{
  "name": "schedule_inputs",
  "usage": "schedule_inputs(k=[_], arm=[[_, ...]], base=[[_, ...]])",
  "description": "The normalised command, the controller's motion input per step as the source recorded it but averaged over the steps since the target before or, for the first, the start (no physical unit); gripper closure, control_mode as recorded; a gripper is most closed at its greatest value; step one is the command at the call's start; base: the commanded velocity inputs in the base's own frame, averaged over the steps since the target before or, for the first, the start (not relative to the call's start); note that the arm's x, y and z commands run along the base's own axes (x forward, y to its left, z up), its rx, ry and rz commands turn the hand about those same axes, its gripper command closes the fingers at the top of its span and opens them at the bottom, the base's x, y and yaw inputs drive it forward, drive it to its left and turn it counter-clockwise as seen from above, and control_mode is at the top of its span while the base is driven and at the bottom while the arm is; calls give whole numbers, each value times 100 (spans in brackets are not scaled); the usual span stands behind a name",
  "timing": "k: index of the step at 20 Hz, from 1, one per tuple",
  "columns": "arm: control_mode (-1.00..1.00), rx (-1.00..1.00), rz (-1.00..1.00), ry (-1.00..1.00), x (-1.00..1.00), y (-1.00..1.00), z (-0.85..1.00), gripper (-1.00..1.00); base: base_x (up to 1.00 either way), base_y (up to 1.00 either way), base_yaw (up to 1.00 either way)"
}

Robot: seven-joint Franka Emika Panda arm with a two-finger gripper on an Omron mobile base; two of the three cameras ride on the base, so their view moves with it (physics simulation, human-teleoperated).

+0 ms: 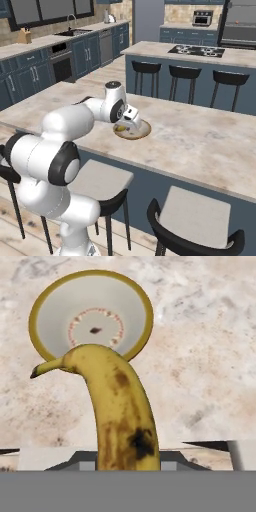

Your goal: Retrieve the banana and peach from the fridge and place them into the bowl on the dining table.

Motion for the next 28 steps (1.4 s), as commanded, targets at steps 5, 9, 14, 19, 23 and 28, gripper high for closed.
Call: schedule_inputs(k=[5, 9, 14, 19, 23, 28], arm=[[-100, 0, 0, -5, 30, 0, -9, 100], [-100, 0, 0, -1, 28, 0, -22, 100], [-100, 0, 0, 8, 35, 0, -11, 100], [-100, 0, 0, 9, 40, 0, -15, 100], [-100, 0, 0, 7, 36, 0, -19, 100], [-100, 0, 0, 4, 35, 0, -25, 100]], base=[[0, 0, 0], [0, 0, 0], [0, 0, 0], [0, 0, 0], [0, 0, 0], [0, 0, 0]])
